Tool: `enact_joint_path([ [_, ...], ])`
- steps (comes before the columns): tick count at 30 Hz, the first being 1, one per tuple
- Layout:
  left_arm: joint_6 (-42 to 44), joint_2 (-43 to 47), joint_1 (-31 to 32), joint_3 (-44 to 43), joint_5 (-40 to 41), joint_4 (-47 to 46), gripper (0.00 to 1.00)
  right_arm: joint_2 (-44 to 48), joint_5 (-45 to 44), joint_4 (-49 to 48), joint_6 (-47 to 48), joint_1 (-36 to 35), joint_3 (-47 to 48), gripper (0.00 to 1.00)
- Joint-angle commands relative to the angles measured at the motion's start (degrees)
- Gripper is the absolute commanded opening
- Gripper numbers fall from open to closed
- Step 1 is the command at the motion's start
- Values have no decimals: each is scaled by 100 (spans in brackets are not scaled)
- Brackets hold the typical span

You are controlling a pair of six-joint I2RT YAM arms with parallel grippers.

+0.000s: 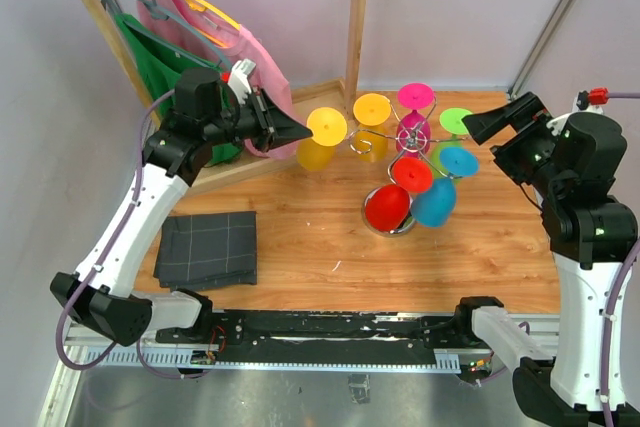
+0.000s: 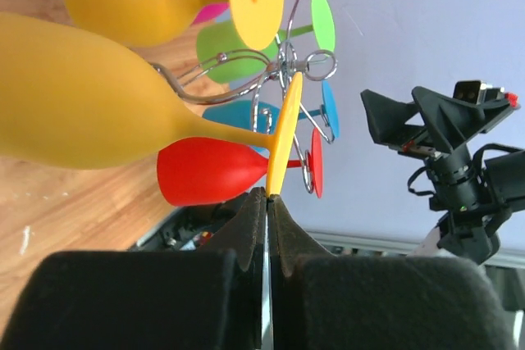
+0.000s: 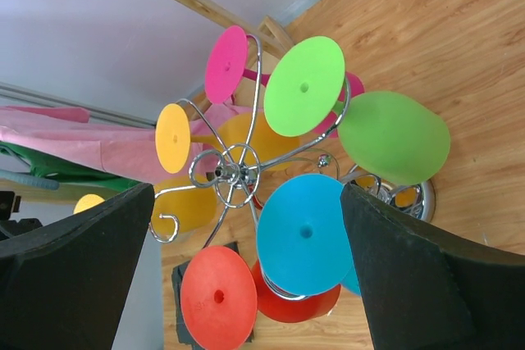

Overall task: Take the wine glass off the wine glass rack
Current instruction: Pick up the wine glass from the wine rack, then place the wine glass at the center of the board.

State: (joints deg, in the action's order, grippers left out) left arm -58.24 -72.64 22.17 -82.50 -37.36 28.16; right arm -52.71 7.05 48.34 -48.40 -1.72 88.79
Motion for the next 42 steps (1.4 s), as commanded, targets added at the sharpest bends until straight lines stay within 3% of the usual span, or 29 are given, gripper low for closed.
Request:
enact_joint_path([
  [1, 1093, -65, -73, -719, -302, 201, 0, -74, -5, 0, 113, 75, 400, 98],
  [11, 2612, -768, -45, -1765, -947, 158, 0, -550, 284, -81, 261, 75, 909, 99],
  [17, 4443, -1137, 489, -2708, -321, 154, 0, -824, 581, -219, 432, 112, 1122, 98],
  [24, 6116, -1268, 1079, -3075, 209, 87, 0, -1185, 1148, -180, 633, 205, 1562, 98],
  [32, 8164, -1016, 1593, -2683, 672, -157, 0, -2035, 2032, 264, 1170, 310, 2630, 99],
  [38, 8894, -611, 1622, -2035, 411, -592, 0, -3113, 3346, 788, 1779, 367, 4065, 98],
  [42, 9210, -276, 1623, -1614, 246, -594, 0, -3504, 4048, 798, 1937, 365, 4480, 99],
])
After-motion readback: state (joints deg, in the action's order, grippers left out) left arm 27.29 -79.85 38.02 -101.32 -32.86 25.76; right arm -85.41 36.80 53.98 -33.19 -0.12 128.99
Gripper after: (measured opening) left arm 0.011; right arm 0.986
